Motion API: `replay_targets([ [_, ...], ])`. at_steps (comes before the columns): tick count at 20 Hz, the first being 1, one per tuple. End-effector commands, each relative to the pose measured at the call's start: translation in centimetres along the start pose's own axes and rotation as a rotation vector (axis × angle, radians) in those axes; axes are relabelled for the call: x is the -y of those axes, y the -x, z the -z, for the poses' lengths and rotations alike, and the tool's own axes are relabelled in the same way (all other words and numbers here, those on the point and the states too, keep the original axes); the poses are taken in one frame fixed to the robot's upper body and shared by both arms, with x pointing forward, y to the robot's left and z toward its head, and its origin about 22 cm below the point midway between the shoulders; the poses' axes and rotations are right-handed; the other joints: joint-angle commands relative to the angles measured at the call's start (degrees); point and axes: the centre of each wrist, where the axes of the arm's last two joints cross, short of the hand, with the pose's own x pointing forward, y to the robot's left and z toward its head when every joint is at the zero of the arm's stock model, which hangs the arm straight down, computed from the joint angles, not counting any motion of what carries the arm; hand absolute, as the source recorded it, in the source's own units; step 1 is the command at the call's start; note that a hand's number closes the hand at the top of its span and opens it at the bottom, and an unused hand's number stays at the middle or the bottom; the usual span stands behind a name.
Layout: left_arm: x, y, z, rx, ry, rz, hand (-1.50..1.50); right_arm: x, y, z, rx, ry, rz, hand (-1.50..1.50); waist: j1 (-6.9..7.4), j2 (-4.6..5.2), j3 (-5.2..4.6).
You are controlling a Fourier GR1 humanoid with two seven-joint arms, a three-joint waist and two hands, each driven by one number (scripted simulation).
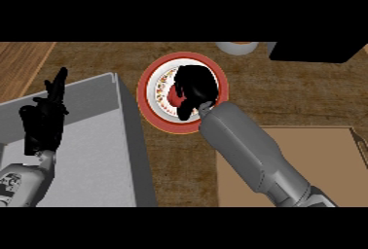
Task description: Pick the bell pepper from the tray and place it in the plate
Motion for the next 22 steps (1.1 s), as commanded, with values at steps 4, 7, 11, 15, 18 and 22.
replay_targets([
  [4,4.4,4.2,-3.4,-0.232,0.139,-0.085,0.00,-0.6,2.2,1.4,0.020,-0.197,0.017,-1.50,-0.44,0.74,-1.58],
  [7,3.5,4.0,-2.9,-0.250,0.137,-0.089,0.00,0.9,2.9,1.9,0.128,-0.197,0.101,-1.50,-1.23,0.54,-1.52],
  [11,4.1,4.2,-3.3,-0.250,0.120,-0.092,0.00,1.7,2.7,1.6,0.249,-0.063,0.376,-1.50,-1.80,0.51,-1.39],
  [15,3.4,4.2,-3.1,-0.242,0.116,-0.094,0.00,2.9,4.8,1.9,0.255,0.030,0.673,-1.50,-1.91,0.86,-1.36],
  [18,3.1,4.5,-3.3,-0.246,0.120,-0.084,0.00,4.0,4.9,2.4,0.266,0.021,0.786,-1.50,-1.61,0.35,-1.47],
  [22,2.9,4.5,-3.5,-0.248,0.104,-0.101,0.00,2.7,8.3,2.3,0.280,-0.005,0.836,-1.50,-1.92,0.31,-1.50],
])
